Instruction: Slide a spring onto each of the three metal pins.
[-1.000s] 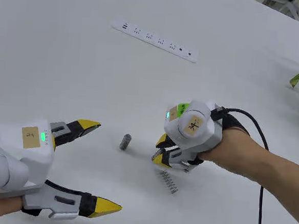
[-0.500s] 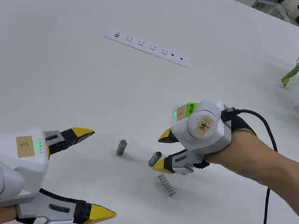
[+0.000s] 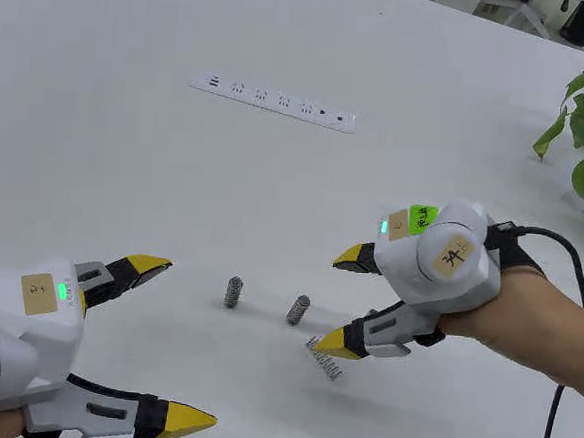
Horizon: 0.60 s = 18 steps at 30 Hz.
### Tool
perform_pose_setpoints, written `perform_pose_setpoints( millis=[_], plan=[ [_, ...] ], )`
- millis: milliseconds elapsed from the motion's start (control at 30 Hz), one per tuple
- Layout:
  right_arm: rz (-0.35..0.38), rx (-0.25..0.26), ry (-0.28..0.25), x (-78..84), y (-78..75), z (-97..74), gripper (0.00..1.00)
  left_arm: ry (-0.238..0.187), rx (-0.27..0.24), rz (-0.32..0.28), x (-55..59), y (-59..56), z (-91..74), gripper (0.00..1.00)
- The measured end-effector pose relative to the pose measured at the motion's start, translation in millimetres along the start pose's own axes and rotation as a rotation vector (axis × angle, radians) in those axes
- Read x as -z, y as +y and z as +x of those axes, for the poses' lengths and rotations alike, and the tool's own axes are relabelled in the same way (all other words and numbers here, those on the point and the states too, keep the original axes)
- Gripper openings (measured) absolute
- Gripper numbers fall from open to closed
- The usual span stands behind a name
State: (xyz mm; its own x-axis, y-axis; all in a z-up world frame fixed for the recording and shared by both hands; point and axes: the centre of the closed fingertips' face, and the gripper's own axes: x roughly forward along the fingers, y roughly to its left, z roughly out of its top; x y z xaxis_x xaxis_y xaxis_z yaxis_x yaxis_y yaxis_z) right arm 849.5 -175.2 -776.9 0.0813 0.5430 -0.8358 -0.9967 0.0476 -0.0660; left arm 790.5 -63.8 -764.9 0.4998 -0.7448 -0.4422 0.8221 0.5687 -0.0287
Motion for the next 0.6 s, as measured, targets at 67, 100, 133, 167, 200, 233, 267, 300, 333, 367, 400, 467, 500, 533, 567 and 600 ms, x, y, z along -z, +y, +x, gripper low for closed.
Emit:
perform_pose_setpoints(
  millis=[67, 100, 133, 167, 200, 233, 267, 300, 333, 367, 400, 467, 500, 533, 567, 600],
  plan=[
    [0.016, 0.012, -0.01, 3.8, 2.7, -5.7, 0.62, 0.007, -0.001, 0.004, 0.9, 0.2, -0.8, 0.95],
    [0.02, 0.016, -0.013, 5.5, 3.4, -7.5, 0.62, 0.01, 0.0, 0.006, 1.4, 0.1, -1.1, 0.95],
    [0.027, 0.023, -0.021, 8.2, 4.1, -9.9, 0.63, 0.018, -0.001, 0.012, 2.3, 0.1, -1.5, 0.95],
    [0.033, 0.027, -0.026, 9.9, 4.8, -11.7, 0.64, 0.024, -0.001, 0.016, 3.0, 0.0, -1.8, 0.95],
    [0.038, 0.032, -0.032, 11.3, 5.2, -13.6, 0.65, 0.029, 0.001, 0.021, 3.5, -0.5, -2.0, 0.95],
    [0.045, 0.043, -0.041, 12.9, 6.0, -17.8, 0.66, 0.036, 0.001, 0.027, 3.8, -0.7, -2.4, 0.95],
    [0.051, 0.048, -0.048, 13.5, 6.5, -20.4, 0.67, 0.039, 0.0, 0.029, 4.1, -0.7, -2.6, 0.95],
    [0.065, 0.055, -0.061, 15.2, 6.7, -23.2, 0.68, 0.044, 0.0, 0.031, 4.4, -0.7, -3.0, 0.95],
    [0.07, 0.059, -0.069, 16.5, 7.1, -24.9, 0.69, 0.046, 0.0, 0.032, 4.6, -0.8, -3.1, 0.95],
    [0.073, 0.063, -0.075, 18.0, 7.6, -26.5, 0.7, 0.05, 0.0, 0.034, 5.1, -0.8, -3.4, 0.95],
    [0.082, 0.068, -0.086, 20.2, 8.6, -28.6, 0.71, 0.059, -0.001, 0.04, 6.1, -0.1, -3.7, 0.95],
    [0.102, 0.07, -0.1, 24.3, 11.7, -30.9, 0.74, 0.071, -0.005, 0.045, 7.6, 1.0, -4.3, 0.95],
    [0.102, 0.071, -0.101, 26.0, 13.3, -32.0, 0.75, 0.073, -0.006, 0.046, 7.7, 1.4, -4.6, 0.95],
    [0.103, 0.073, -0.102, 27.8, 14.8, -32.8, 0.75, 0.075, -0.006, 0.046, 7.8, 1.6, -4.9, 0.95],
    [0.106, 0.074, -0.106, 30.4, 17.0, -34.3, 0.76, 0.079, -0.006, 0.046, 8.0, 2.0, -5.4, 0.95],
    [0.113, 0.073, -0.114, 31.6, 18.4, -35.3, 0.76, 0.083, -0.006, 0.049, 8.1, 2.1, -5.7, 0.95]
  ],
)
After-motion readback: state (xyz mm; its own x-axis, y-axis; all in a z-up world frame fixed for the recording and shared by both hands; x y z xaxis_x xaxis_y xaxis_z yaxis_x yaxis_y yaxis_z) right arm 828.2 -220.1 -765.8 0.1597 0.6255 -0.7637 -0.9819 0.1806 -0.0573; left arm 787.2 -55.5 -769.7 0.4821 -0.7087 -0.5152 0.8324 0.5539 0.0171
